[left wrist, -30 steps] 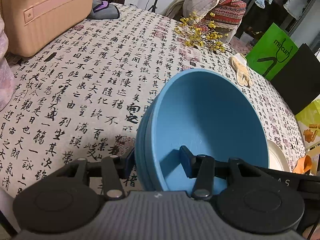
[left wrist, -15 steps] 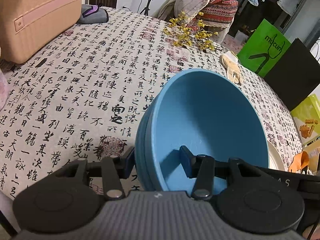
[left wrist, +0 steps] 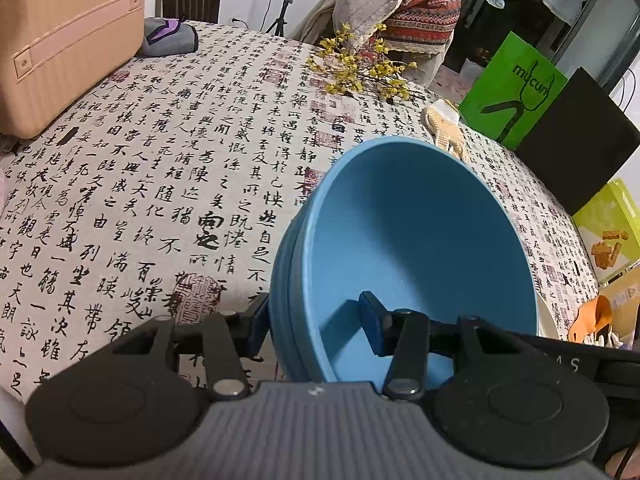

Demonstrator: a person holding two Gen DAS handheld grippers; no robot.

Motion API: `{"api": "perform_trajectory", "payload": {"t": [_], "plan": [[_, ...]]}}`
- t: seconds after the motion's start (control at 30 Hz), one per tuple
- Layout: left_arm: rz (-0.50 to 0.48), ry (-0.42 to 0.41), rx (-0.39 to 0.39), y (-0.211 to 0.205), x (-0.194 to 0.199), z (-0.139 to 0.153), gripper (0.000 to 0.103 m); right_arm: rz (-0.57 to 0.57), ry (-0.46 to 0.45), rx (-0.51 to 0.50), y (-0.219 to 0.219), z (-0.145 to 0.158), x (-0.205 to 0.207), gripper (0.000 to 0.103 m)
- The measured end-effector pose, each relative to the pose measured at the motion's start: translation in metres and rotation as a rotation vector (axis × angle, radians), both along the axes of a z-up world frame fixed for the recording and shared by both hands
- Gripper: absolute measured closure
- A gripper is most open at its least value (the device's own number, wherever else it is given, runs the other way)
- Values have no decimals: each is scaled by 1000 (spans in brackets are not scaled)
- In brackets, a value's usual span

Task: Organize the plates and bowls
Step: 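Lift the stacked blue bowls with both grippers and carry toward the cream plates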

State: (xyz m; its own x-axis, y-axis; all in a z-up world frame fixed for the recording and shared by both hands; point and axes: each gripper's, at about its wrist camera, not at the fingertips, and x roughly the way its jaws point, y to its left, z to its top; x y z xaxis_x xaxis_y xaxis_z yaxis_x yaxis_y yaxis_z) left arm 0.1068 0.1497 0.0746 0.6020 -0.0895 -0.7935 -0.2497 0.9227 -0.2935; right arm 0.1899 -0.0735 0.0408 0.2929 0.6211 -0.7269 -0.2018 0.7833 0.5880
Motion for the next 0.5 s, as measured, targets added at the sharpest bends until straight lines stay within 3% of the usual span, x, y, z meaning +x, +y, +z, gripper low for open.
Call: {"api": "perform_trajectory", "payload": {"t": [0.5], "plan": [[-24, -12, 15, -24, 3, 6, 55, -23, -12, 17, -25, 3, -1, 67]]}}
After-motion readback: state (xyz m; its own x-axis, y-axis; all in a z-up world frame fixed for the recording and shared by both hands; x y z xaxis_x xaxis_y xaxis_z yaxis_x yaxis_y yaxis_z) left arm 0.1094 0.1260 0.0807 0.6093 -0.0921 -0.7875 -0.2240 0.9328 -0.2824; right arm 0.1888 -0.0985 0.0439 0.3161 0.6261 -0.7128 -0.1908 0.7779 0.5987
